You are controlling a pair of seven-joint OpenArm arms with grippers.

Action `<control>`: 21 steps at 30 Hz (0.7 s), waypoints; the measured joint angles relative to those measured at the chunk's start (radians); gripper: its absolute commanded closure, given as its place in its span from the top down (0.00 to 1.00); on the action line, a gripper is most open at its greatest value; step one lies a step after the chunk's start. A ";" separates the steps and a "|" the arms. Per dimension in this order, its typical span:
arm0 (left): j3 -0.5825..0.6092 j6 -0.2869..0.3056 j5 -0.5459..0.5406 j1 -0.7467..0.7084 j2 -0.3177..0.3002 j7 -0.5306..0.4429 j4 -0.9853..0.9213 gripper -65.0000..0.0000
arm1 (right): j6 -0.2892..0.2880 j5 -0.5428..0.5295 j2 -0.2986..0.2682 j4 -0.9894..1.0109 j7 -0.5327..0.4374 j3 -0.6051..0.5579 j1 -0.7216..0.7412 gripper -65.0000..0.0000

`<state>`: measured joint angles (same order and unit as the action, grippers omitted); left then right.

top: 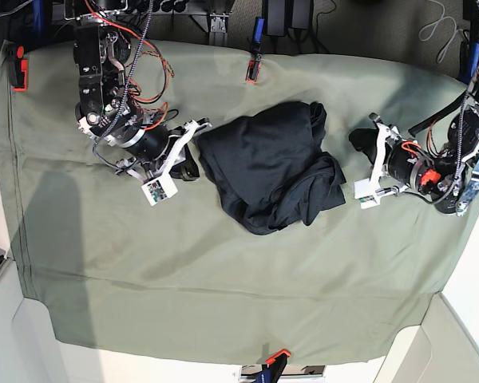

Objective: Fold the T-shirt properly
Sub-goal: 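Push the folded bundle's sides inward with both grippers to square it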

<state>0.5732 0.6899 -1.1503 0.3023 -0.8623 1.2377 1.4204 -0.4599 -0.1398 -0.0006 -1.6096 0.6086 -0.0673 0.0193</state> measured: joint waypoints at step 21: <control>-0.163 0.003 -0.225 0.000 0.143 0.104 0.063 0.00 | -0.027 0.021 0.029 0.130 -0.047 0.001 0.009 0.00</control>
<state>0.4103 0.6926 -1.3750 0.3019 -0.7193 1.3418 1.4830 -0.4870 -0.1188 0.0288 -1.4796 0.5617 -0.0666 0.0280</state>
